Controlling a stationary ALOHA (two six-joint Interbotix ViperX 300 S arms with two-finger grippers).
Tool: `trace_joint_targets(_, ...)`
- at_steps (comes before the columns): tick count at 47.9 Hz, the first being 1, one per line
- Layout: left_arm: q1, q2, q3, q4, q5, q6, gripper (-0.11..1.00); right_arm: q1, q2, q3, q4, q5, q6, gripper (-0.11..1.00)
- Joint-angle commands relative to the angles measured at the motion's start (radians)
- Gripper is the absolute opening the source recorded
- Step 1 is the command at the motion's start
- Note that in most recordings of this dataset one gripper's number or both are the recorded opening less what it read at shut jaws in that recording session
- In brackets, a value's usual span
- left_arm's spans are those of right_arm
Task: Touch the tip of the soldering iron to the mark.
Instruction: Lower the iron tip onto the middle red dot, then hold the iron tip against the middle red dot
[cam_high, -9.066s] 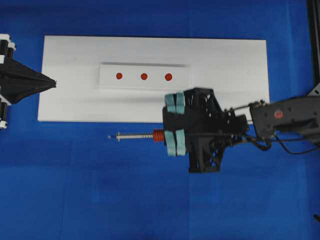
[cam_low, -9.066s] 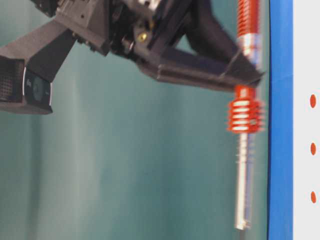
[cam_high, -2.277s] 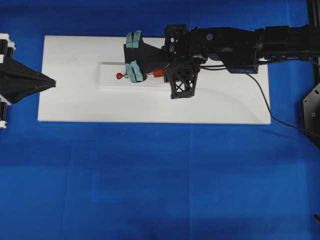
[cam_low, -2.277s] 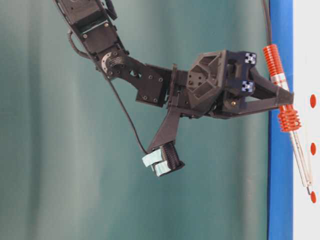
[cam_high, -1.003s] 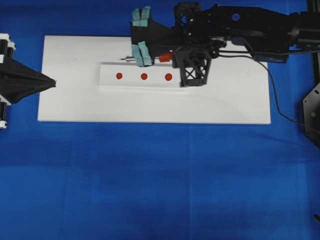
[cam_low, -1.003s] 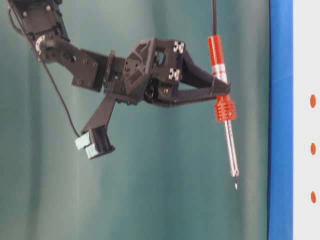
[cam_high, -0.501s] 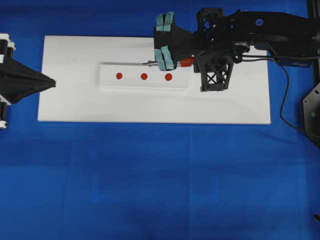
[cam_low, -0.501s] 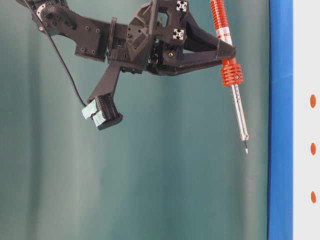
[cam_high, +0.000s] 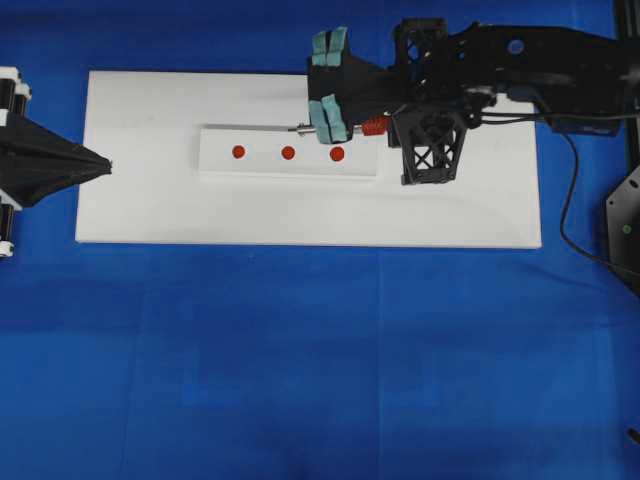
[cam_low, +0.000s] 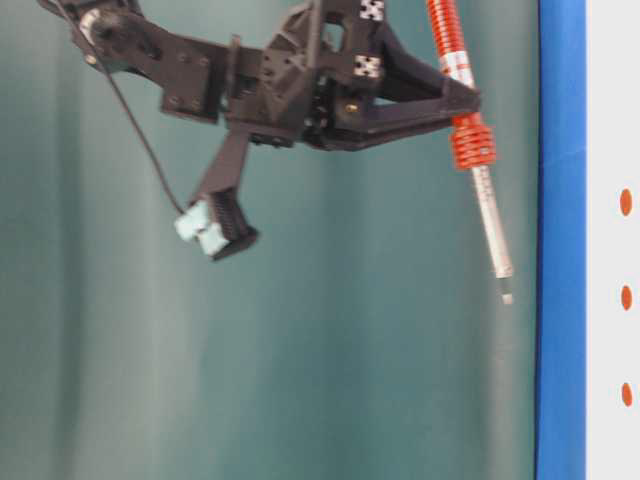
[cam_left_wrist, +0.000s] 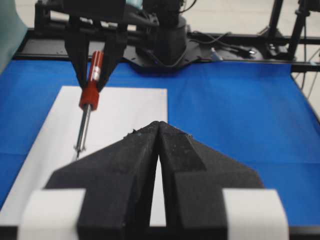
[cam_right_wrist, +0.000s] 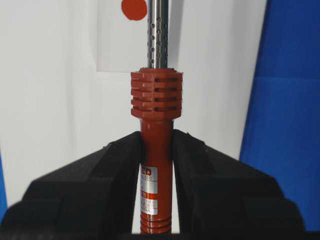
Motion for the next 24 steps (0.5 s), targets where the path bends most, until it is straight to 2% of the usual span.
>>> trace_joint_targets(1,0.0,0.003,-0.012,0.0,-0.005,0.0,0.0,-0.002,0.011,-0.006,-0.002,-0.008,-0.002,0.07)
trace_joint_targets(24,0.0,0.003,-0.012,0.0,-0.003,0.0,0.0,-0.014,0.109,0.038,0.002,-0.114,-0.008,0.07)
